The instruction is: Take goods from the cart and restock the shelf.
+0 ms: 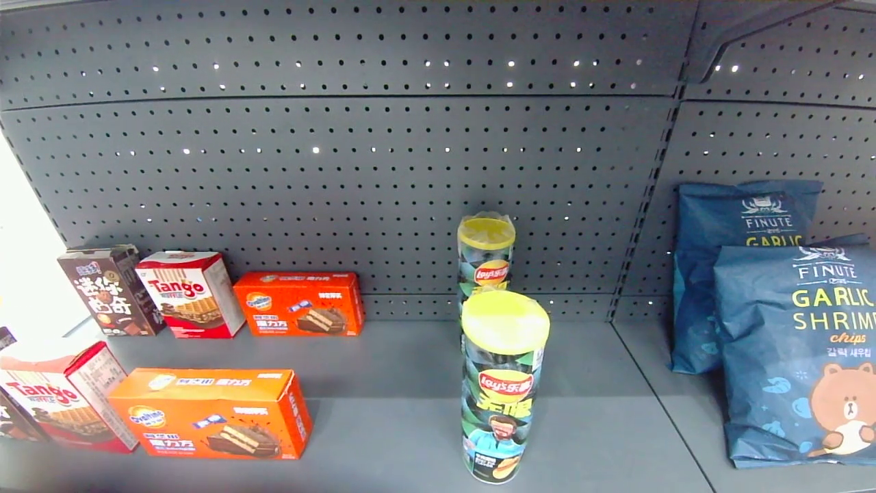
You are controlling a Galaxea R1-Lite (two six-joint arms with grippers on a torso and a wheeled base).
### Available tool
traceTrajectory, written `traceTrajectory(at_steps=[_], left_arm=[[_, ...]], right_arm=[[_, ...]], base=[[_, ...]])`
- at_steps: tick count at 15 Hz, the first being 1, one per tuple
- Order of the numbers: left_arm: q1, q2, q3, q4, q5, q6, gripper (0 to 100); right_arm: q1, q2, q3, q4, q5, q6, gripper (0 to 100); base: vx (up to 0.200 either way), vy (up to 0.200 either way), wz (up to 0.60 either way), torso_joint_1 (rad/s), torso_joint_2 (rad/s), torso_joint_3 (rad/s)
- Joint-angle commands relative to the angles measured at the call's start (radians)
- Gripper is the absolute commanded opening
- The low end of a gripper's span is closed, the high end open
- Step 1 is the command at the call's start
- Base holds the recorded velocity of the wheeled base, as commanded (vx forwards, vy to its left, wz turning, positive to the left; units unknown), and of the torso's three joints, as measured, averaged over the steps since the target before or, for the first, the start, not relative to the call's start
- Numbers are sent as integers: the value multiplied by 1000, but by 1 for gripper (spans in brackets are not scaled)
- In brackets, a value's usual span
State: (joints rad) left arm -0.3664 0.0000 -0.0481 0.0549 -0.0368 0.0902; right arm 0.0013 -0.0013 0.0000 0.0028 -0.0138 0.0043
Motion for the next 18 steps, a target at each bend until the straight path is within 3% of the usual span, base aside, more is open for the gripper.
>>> traceTrajectory(at_steps=[1,3,4,5,6,9,10,11,12,13,14,15,17,18], left_arm=[[3,0,4,-1,8,-6,100],[14,0,4,-4,20,-7,100],[84,15,39,-81,55,-14,100],[80,25,48,-122,74,-14,100],[93,51,48,-99,98,-9,100],[233,132,48,-102,106,9,100],[262,112,48,-101,104,6,100],[276,83,48,-98,100,-21,100],[277,83,48,-93,74,-37,100],[285,84,48,-73,-9,-44,100],[376,80,48,-52,-137,-9,100],[420,72,48,-53,-135,20,100],[362,3,48,-53,-104,22,100],[365,0,48,-53,-21,11,100]], right_arm=[[0,1,0,0,0,0,100],[0,1,0,0,0,0,100],[0,1,0,0,0,0,100],[0,1,0,0,0,0,100],[0,1,0,0,0,0,100],[0,1,0,0,0,-1,100],[0,1,0,0,0,0,100],[0,1,0,0,0,0,100],[0,1,0,0,0,-1,100],[0,1,0,0,0,0,100],[0,1,0,0,0,0,100],[0,1,0,0,0,-1,100],[0,1,0,0,0,0,100],[0,1,0,0,0,0,100]], base=[[0,0,0,0,0,0],[0,0,0,0,0,0],[0,0,0,0,0,0],[0,0,0,0,0,0],[0,0,0,0,0,0],[0,0,0,0,0,0],[0,0,0,0,0,0],[0,0,0,0,0,0],[0,0,0,0,0,0],[0,0,0,0,0,0],[0,0,0,0,0,0],[0,0,0,0,0,0],[0,0,0,0,0,0],[0,0,0,0,0,0]])
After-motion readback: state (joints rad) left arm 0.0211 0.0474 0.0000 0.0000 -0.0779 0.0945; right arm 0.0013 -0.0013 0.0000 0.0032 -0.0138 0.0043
